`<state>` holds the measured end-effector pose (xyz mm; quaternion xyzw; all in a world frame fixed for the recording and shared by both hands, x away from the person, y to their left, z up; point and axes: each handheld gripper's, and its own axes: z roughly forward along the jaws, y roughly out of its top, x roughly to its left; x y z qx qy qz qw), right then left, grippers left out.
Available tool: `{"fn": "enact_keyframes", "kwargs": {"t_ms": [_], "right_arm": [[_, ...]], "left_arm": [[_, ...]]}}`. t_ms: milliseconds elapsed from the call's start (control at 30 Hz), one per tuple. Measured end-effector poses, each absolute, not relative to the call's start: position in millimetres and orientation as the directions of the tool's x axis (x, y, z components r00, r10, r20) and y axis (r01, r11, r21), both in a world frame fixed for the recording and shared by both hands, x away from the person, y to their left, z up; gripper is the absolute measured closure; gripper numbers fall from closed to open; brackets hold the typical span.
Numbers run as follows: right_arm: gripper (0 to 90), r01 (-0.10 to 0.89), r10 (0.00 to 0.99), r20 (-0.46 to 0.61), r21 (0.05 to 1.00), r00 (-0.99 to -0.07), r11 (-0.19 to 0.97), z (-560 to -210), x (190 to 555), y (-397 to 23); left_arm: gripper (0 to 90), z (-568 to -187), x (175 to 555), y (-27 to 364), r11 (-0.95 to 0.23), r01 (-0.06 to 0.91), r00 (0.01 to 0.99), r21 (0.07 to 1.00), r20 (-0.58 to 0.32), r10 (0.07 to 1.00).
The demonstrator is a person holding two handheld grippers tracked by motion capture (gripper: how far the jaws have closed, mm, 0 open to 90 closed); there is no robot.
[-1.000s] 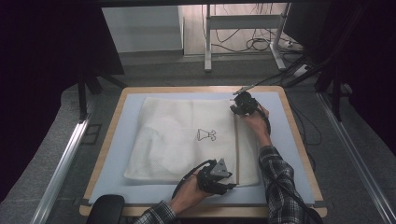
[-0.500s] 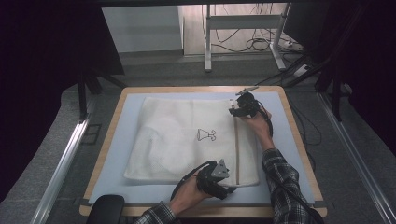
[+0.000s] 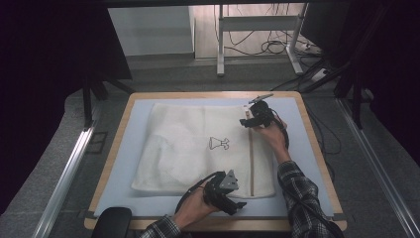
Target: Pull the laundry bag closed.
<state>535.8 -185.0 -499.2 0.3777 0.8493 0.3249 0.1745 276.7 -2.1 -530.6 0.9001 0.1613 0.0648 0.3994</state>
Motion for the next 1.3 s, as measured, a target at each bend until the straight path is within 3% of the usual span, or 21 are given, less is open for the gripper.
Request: {"fn": "enact_keyframes", "kwargs": {"t_ms": [567, 1300], "right_arm": [[13.7, 0.533, 0.737, 0.004, 0.693, -0.676, 0.485, -494, 524, -188], [8.9, 0.539, 0.717, 0.04, 0.689, -0.696, 0.485, -485, 492, -189]], "left_arm": [[8.5, -527, 275, 8, -0.619, 0.26, 0.936, 0.741, -0.037, 0.349], [5.7, -520, 279, 24, -0.606, 0.276, 0.919, 0.746, -0.021, 0.394]]}}
